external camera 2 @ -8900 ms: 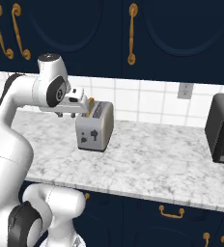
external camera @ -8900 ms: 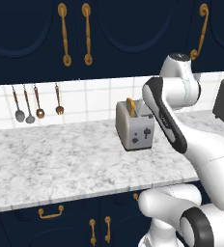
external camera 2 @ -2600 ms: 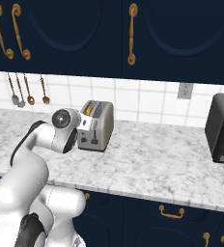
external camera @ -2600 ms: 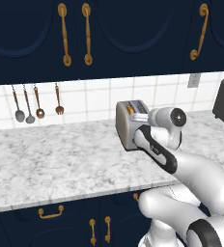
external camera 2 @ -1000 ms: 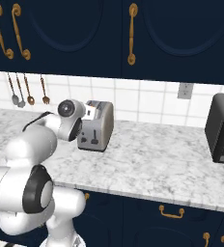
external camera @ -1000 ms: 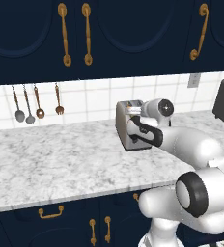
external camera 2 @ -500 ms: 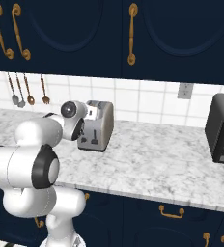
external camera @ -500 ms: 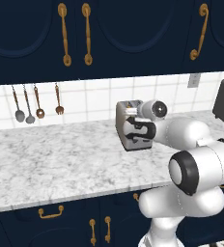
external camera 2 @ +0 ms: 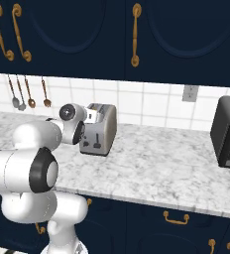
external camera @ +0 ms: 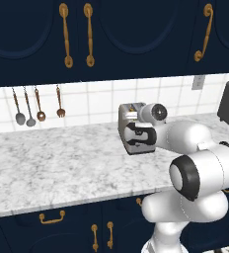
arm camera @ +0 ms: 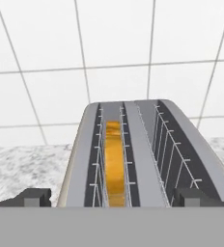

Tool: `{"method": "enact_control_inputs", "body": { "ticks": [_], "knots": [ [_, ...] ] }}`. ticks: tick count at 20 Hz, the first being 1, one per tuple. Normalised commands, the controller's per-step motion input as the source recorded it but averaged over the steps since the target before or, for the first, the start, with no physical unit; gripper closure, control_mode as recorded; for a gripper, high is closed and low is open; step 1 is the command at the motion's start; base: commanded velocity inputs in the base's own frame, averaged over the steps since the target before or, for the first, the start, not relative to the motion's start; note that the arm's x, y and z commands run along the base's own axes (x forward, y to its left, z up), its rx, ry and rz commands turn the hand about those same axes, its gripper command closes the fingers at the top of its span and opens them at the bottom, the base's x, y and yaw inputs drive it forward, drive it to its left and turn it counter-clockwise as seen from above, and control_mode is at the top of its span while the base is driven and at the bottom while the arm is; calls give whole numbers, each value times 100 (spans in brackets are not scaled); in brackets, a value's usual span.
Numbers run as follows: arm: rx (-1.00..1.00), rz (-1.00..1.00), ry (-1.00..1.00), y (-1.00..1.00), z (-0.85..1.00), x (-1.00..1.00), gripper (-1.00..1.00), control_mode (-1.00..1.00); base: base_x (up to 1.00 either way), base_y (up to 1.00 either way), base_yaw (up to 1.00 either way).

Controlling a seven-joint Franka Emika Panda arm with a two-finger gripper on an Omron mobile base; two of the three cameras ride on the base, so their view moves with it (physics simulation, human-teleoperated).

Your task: Start the toaster. Once the lever pops up, take the bread to the plate on the dining counter.

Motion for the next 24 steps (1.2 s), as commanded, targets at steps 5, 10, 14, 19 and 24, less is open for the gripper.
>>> {"method": "enact_control_inputs", "body": {
  "ticks": [5, 10, 14, 19, 24],
  "knots": [
    [0, 0, 0, 0, 0, 0, -100, -100, 0, 0, 0],
    [0, 0, 0, 0, 0, 0, -100, -100, 0, 0, 0],
    [0, 0, 0, 0, 0, 0, -100, -100, 0, 0, 0],
    [0, 0, 0, 0, 0, 0, -100, -100, 0, 0, 0],
    [0, 0, 0, 0, 0, 0, -100, -100, 0, 0, 0]
  ]
}}
